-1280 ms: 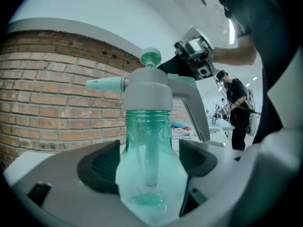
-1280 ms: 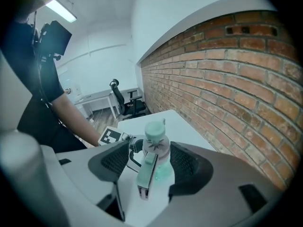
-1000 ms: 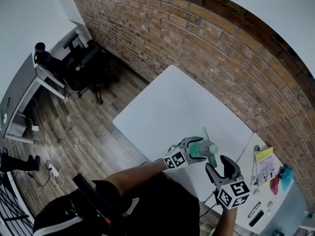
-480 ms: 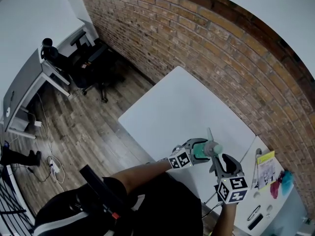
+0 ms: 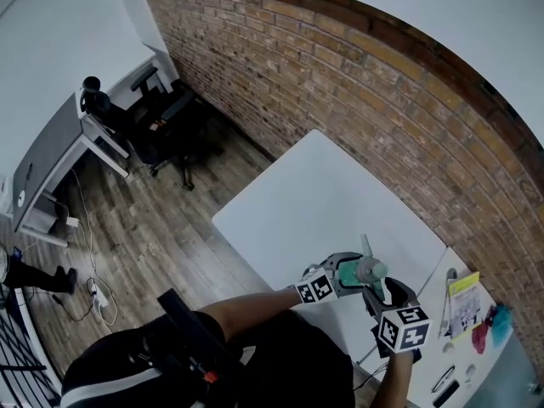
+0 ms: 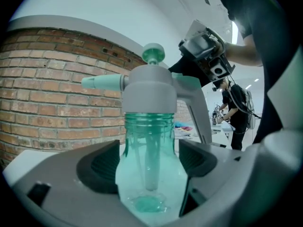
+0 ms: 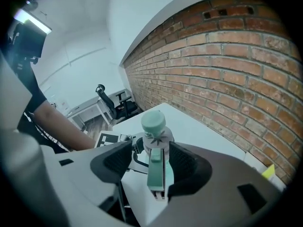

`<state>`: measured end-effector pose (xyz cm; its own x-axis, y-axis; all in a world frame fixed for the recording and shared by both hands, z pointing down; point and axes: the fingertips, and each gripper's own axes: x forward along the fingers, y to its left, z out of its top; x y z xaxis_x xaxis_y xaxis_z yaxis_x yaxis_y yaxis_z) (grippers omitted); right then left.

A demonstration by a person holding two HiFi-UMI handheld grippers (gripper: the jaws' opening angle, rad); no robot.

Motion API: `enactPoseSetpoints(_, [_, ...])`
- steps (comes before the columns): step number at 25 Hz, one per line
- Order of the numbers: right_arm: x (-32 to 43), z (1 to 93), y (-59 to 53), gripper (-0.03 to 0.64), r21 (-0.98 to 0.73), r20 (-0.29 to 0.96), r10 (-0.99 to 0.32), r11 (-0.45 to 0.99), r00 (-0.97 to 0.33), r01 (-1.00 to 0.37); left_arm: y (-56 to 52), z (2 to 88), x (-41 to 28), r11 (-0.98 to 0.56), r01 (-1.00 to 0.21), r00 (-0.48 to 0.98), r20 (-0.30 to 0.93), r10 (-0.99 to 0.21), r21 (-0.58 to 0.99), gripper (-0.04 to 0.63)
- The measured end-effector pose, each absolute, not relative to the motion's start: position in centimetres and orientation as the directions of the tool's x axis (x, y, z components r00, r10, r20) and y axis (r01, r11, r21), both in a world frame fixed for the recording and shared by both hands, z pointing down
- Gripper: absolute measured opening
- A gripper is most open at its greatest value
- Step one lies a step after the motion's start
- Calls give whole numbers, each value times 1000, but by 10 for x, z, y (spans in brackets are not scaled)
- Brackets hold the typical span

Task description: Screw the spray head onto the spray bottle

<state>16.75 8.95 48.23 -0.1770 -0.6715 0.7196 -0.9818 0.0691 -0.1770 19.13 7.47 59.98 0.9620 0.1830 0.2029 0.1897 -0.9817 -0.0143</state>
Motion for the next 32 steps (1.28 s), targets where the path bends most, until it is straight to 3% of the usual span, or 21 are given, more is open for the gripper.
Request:
enactPoseSetpoints(6, [158,493,83,247,-169,768,-606,122,-208,-978,74,598,184,-986,169,966,202,163,-12,387])
enactPoseSetpoints(21, [169,496,55,259,43,837,-539,232,-92,-972,74,607,187,-987,161,973,170,154,-24,387])
enactPoseSetpoints(32, [167,502,51,258,56,873,-457,444,-172,-894,74,604,187,-986,165,974,162,158,-26,385])
